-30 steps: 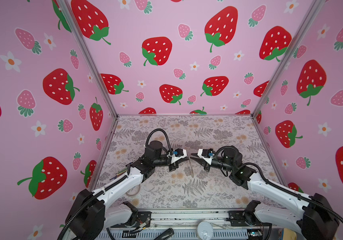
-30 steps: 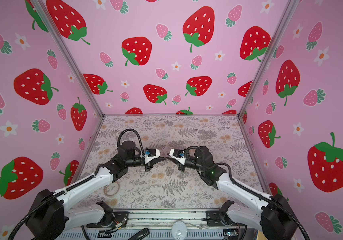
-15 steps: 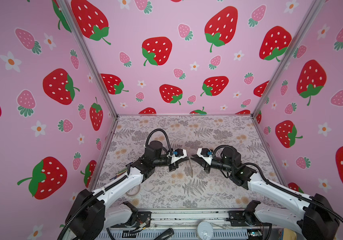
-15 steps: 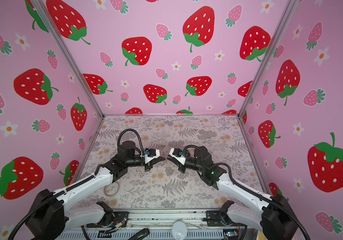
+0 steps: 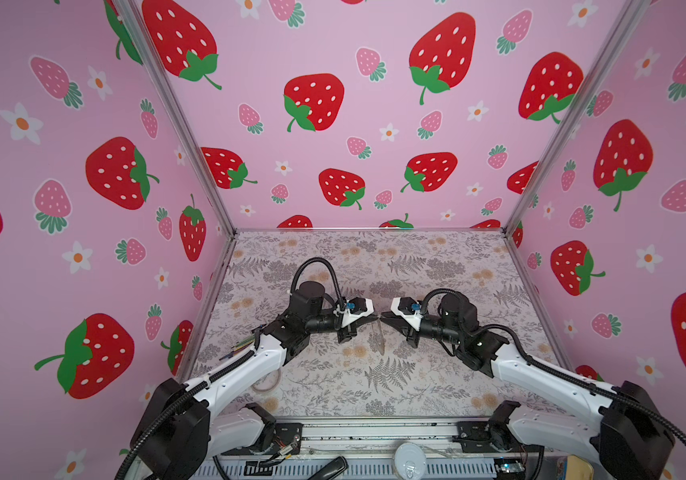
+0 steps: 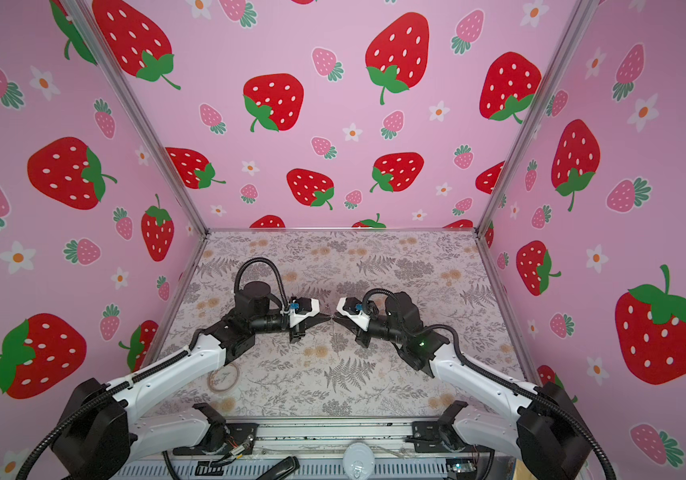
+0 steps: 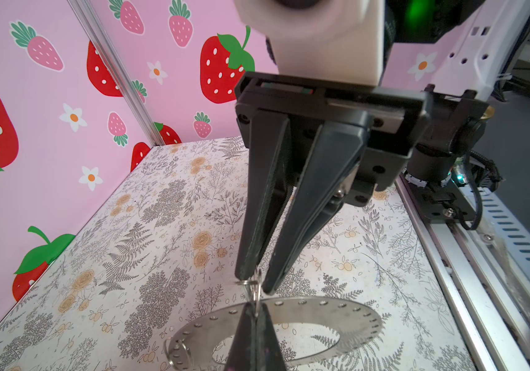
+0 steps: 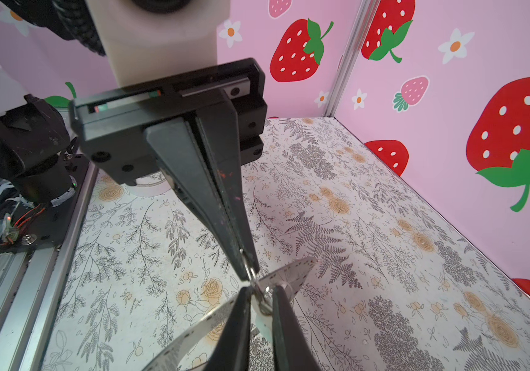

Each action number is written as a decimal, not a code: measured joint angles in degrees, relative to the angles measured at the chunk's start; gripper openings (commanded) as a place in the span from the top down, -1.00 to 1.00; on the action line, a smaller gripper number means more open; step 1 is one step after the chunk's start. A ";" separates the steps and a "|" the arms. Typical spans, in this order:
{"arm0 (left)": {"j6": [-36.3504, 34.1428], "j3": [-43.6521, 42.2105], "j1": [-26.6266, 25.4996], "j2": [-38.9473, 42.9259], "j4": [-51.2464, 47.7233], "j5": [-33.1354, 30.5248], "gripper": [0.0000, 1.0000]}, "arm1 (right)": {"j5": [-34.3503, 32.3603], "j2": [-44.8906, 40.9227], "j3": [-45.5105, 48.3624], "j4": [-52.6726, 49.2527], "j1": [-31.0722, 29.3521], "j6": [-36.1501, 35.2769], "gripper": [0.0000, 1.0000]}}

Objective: Put the keys on the keyring

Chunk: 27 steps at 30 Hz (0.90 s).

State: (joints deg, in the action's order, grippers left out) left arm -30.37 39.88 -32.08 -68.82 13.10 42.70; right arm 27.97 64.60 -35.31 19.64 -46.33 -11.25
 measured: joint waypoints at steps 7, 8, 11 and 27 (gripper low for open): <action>-0.83 0.00 0.00 0.00 -0.07 0.02 1.00 | 0.50 0.00 0.02 0.00 0.00 -0.61 0.83; -0.90 0.00 0.00 0.00 -0.07 0.04 1.00 | 0.61 0.00 0.00 -0.02 0.00 -0.61 0.85; -1.27 0.00 0.00 0.00 -0.20 0.31 1.00 | 0.94 0.00 0.02 -0.02 0.00 -0.74 0.89; -9.92 -0.57 -2.14 7.02 -3.48 -12.50 0.09 | -0.48 3.89 -8.85 -16.13 0.00 -5.29 0.97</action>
State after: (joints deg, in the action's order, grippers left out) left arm -40.29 39.31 -34.22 -61.80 9.63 30.20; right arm 27.49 68.49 -44.16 3.51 -46.33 -16.53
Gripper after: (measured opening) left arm 0.462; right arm 0.046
